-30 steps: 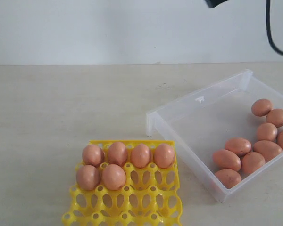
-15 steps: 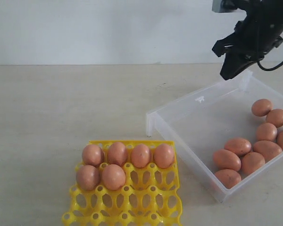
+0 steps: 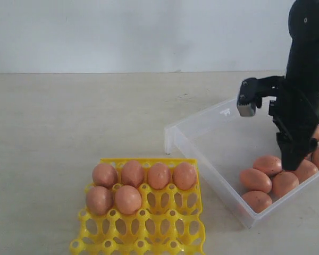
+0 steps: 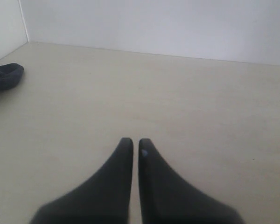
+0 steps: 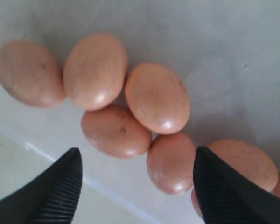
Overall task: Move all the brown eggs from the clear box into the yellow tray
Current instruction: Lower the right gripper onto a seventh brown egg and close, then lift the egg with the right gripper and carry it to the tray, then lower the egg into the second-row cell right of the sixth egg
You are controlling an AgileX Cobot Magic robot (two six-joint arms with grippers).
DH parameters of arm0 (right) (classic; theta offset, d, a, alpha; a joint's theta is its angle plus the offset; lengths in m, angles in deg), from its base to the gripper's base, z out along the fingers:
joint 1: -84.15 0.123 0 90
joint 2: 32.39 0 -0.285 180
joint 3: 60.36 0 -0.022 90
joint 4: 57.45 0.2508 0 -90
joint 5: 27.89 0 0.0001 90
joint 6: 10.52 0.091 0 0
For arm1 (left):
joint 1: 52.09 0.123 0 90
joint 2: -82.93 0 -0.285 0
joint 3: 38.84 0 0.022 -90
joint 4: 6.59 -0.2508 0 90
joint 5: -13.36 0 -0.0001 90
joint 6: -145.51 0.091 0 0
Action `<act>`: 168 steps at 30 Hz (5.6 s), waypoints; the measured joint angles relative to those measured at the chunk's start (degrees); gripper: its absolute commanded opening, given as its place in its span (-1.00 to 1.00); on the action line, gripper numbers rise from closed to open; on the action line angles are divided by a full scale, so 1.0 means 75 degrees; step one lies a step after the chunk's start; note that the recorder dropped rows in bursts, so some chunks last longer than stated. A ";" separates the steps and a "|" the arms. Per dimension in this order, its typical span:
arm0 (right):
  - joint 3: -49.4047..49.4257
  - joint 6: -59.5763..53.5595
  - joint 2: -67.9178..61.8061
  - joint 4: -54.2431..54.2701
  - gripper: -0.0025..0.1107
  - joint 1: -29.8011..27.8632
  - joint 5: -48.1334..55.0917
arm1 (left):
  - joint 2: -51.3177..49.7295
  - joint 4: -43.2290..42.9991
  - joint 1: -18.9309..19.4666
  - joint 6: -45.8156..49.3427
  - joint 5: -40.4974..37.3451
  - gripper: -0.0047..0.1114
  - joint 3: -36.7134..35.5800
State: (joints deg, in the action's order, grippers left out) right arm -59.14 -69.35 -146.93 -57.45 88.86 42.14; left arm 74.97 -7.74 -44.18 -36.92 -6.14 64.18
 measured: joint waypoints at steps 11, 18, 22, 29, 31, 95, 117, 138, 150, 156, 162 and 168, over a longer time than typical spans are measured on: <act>0.0167 -0.0729 0.0000 0.0111 0.09 0.0000 -0.0807 | 0.0000 0.0000 -0.0122 0.0000 0.0000 -0.85 0.0000; 0.0167 -0.1330 -0.0026 0.0129 0.09 0.0000 -0.1389 | 0.0000 0.0000 -0.0129 0.0000 0.0000 -0.85 0.0000; 0.0167 -0.1386 -0.0319 0.0253 0.09 0.0000 -0.1422 | 0.0000 0.0000 -0.0129 0.0000 0.0000 -0.85 0.0000; 0.0167 -0.1457 -0.0747 0.0609 0.09 0.0000 -0.1452 | 0.0000 0.0000 -0.0129 0.0000 0.0000 -0.85 0.0000; 0.0167 -0.1457 -0.0820 0.0609 0.09 0.0000 -0.1484 | 0.0000 0.0000 -0.0129 0.0000 0.0000 -0.85 0.0000; 0.4333 -0.4610 0.6717 0.6718 -0.96 0.0729 -0.4968 | 0.0000 0.0000 -0.0129 0.0000 0.0000 -0.85 0.0000; 0.4298 1.0641 0.6358 0.0573 -0.96 0.0821 -1.5159 | 0.0000 0.0000 -0.0129 0.0000 0.0000 -0.85 0.0000; 0.4248 1.8158 0.2893 -0.6263 -0.96 0.0902 -1.8474 | 0.0000 0.0000 -0.0129 0.0000 0.0000 -0.85 0.0000; 0.5246 1.7235 0.1972 -0.8735 -0.96 0.1494 -1.7769 | 0.0000 0.0000 -0.0129 0.0000 0.0000 -0.85 0.0000; 0.5246 1.6228 0.1953 -0.8903 -0.96 0.2722 -1.5398 | 0.0000 0.0000 -0.0129 0.0000 0.0000 -0.85 0.0000; 0.5246 1.5496 0.1953 -0.8734 -0.96 0.3434 -1.4094 | 0.0000 0.0000 -0.0129 0.0000 0.0000 -0.85 0.0000; 0.5246 1.5097 0.1938 -0.7932 -0.96 0.3472 -1.3368 | 0.0000 0.0000 -0.0129 0.0000 0.0000 -0.85 0.0000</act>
State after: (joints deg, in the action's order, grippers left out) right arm -19.80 43.88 -132.39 -116.94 114.90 -58.12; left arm 74.97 -7.74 -45.15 -36.92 -6.14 64.18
